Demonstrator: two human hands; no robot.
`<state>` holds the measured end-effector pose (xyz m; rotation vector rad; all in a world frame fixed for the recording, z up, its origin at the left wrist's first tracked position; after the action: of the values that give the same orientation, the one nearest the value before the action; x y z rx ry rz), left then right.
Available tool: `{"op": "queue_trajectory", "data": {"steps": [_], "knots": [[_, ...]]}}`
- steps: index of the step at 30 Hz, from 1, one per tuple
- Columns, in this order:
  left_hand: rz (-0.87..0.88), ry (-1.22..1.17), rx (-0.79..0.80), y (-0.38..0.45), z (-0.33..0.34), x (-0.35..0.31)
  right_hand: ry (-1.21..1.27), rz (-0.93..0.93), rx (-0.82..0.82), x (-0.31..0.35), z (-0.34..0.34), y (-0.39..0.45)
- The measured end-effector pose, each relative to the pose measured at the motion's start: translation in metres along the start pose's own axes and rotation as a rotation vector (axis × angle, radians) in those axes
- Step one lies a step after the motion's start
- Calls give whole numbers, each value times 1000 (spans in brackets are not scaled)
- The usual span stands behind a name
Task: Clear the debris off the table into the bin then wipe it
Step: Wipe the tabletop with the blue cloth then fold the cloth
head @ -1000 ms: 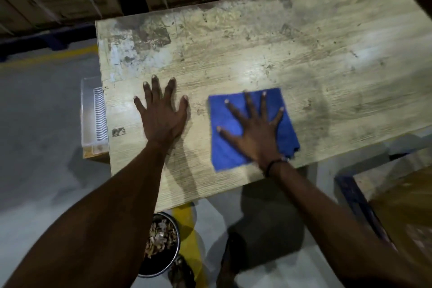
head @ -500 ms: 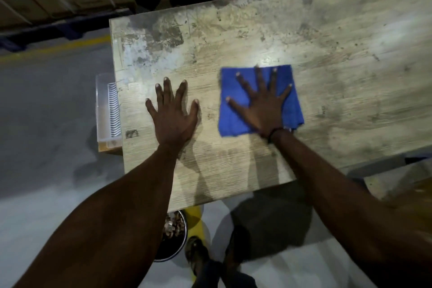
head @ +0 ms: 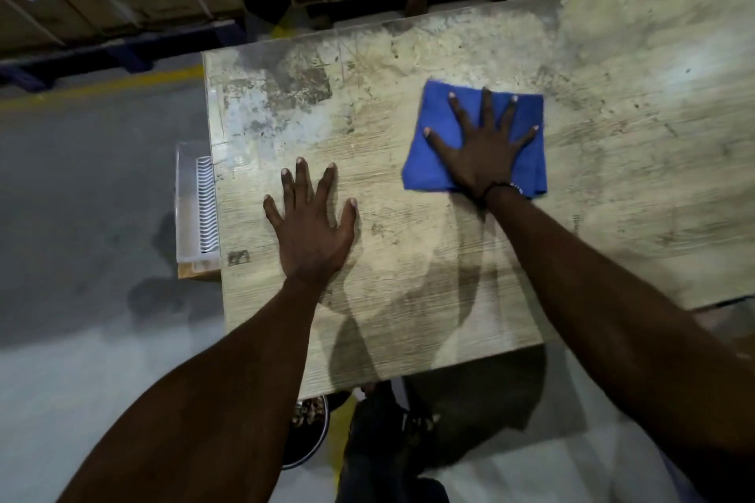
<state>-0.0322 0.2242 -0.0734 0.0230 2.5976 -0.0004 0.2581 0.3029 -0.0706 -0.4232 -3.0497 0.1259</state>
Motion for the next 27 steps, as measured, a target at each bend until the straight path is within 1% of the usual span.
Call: {"op": "queue_trajectory", "data": {"steps": [3,6,8,12,14,16,18,21,23,25,27], "knots": [[4,10,-3,0,1,1,-66,-166,-60,31,13,-50],[15,17,3,0,2,3,-82,-326,-83,35,20,-90],[17,24,5,0,2,3,-72,-314,-59,27,15,-78],[25,43,18,1,3,4,-2,-84,10,11,1,-5],[48,29,59,9,2,7,30,-21,42,10,-4,21],[55,8,105,35,-1,10,25,12,43,16,-4,29],[27,-2,125,74,-5,10,-3,-47,14,30,4,19],[7,-12,119,141,-12,3,-57,-276,-49,46,16,-9],[17,-18,117,173,-9,-2,-84,-387,-64,42,17,-9],[15,-21,98,186,-1,-4,-85,-425,-80,33,10,14],[19,-5,35,185,5,-6,-55,-372,-71,24,3,51]]}}
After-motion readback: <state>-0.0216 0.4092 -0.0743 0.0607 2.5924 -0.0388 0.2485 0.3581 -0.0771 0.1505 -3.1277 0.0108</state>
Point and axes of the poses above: each hand's wrist, its own y-axis towards the middle knuckle, its own z-axis out of the palm, x = y × z, the point moved 1 cm from there along y, towards the middle knuckle, and after that the axes turned 13 degrees about -y, right-handed, at the moved point
